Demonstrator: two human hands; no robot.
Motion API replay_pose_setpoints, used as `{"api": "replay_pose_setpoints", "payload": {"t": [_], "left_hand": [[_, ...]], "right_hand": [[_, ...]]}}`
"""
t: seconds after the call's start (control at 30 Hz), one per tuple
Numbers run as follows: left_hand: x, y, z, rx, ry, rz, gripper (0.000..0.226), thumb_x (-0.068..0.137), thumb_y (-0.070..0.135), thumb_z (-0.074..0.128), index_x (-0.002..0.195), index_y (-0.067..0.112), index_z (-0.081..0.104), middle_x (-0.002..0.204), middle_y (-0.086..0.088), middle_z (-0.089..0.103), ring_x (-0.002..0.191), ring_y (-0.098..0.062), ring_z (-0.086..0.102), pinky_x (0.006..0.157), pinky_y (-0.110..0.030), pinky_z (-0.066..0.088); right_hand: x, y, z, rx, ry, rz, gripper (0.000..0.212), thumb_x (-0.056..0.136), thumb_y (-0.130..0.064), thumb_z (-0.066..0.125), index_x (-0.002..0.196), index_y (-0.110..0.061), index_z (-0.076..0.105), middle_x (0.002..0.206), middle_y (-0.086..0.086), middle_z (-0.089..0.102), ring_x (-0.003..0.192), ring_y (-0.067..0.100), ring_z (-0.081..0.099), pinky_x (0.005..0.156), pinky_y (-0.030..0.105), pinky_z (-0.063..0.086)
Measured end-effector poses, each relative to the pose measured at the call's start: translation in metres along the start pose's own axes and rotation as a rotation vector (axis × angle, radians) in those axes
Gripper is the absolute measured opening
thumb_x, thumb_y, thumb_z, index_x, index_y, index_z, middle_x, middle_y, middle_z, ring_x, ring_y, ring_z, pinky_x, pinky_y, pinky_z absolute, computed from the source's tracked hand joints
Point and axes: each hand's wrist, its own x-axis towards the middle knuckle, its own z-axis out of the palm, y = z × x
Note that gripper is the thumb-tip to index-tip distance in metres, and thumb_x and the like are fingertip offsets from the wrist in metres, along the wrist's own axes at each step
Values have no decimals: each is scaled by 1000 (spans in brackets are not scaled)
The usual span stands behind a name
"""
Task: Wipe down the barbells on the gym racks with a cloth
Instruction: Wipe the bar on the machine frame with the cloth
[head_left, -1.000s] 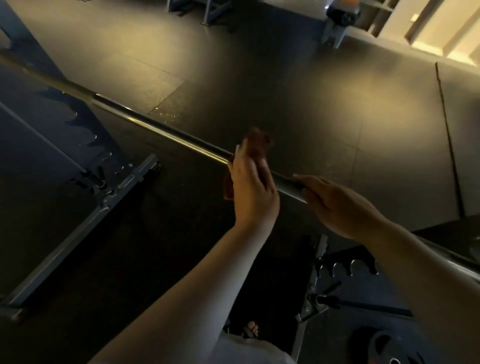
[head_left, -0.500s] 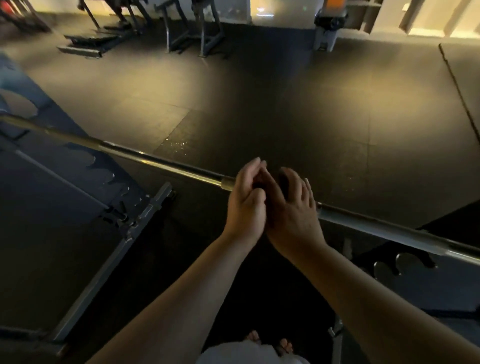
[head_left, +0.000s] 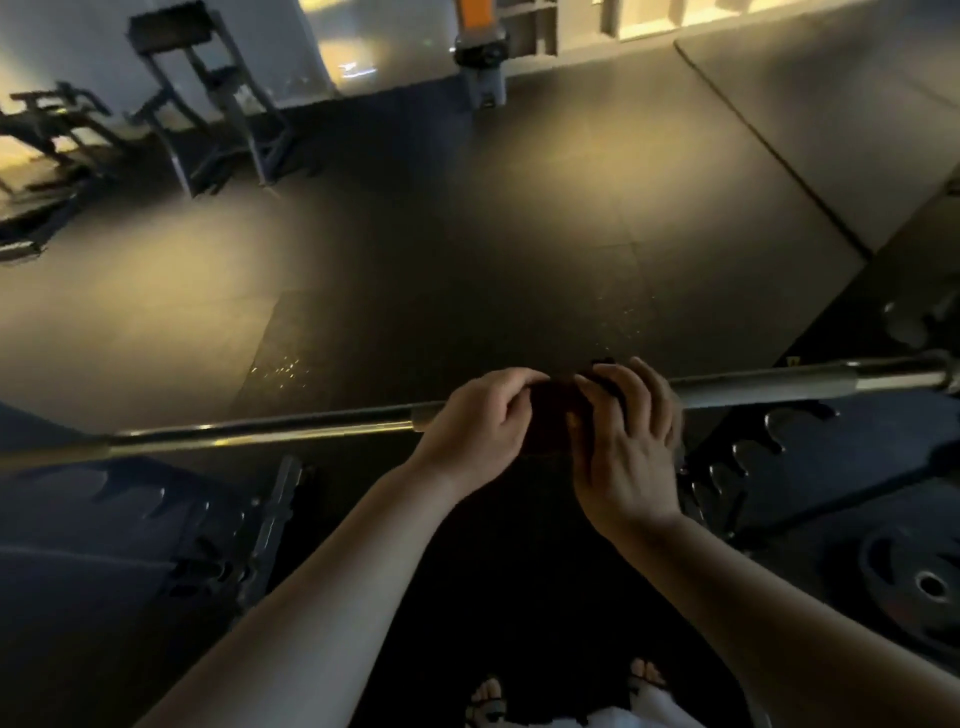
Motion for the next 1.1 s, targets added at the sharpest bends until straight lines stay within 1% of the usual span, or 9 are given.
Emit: {"api": "replay_pose_setpoints", "payload": {"t": [0.2, 0.43, 0.63, 0.7, 0.77, 0.87, 0.9, 1.0, 1.1], "left_hand": [[6, -21, -17, 11, -76, 132, 37, 108, 21, 41, 143, 21, 52, 137, 5, 61, 126, -3, 56, 110, -35, 47], [16, -23, -21, 112, -240, 329, 41, 109, 20, 37, 149, 15, 47, 149, -2, 54, 138, -8, 48, 115, -28, 41], [27, -18, -18, 112, -303, 338, 44, 110, 23, 36, 154, 18, 40, 154, -2, 47, 142, -9, 42, 115, -24, 36], [30, -14, -14, 89, -309, 342, 43, 110, 23, 36, 153, 19, 41, 151, -2, 49, 140, -10, 44, 116, -28, 39], [33, -9, -10, 65, -330, 338, 43, 110, 25, 36, 152, 20, 43, 150, -1, 51, 138, -9, 46, 115, -31, 41], [40, 1, -4, 84, -384, 362, 43, 109, 28, 36, 151, 22, 44, 151, 1, 50, 138, -6, 45, 111, -21, 39], [42, 3, -2, 94, -398, 369, 43, 110, 29, 36, 152, 23, 43, 152, 2, 48, 138, -4, 43, 110, -17, 36], [50, 13, 6, 98, -442, 365, 44, 110, 31, 36, 154, 27, 39, 156, 6, 43, 141, 0, 38, 111, -17, 33], [56, 17, 11, 37, -480, 344, 44, 109, 32, 36, 153, 30, 40, 155, 7, 44, 140, 0, 39, 117, -27, 36]], "right_hand": [[-1, -49, 29, -51, 111, -63, 40, 97, -19, 49, 135, -6, 55, 137, 12, 44, 141, 39, 31, 118, 65, 29], [-8, -47, 43, 203, 421, 642, 63, 88, -9, 75, 139, -8, 38, 157, 11, 22, 148, 35, 23, 123, 45, 26], [7, -111, 52, 700, 401, 956, 74, 108, -25, 47, 161, -24, -3, 167, -10, -25, 152, 1, -13, 125, 29, 6], [6, -120, 58, 752, 406, 952, 78, 108, -35, 49, 161, -32, -8, 171, -4, -15, 155, 6, -3, 126, 31, 12], [8, -117, 62, 891, 516, 972, 66, 107, -52, 43, 162, -32, 13, 169, 5, 21, 155, 17, 22, 125, 37, 24], [19, -95, 51, 967, 607, 1063, 27, 113, -45, 28, 134, -45, 46, 127, -4, 63, 119, -1, 60, 99, 17, 50], [24, -88, 45, 916, 622, 1088, 25, 115, -36, 27, 131, -43, 45, 120, -4, 62, 109, -6, 61, 93, 12, 50], [28, -67, 39, 912, 716, 1043, 52, 111, -33, 38, 158, -18, 24, 142, 9, 47, 124, 10, 55, 110, 33, 47], [21, -69, 47, 973, 702, 969, 71, 109, -27, 45, 164, -26, -1, 148, -14, 34, 127, -11, 43, 108, 12, 39]]}}
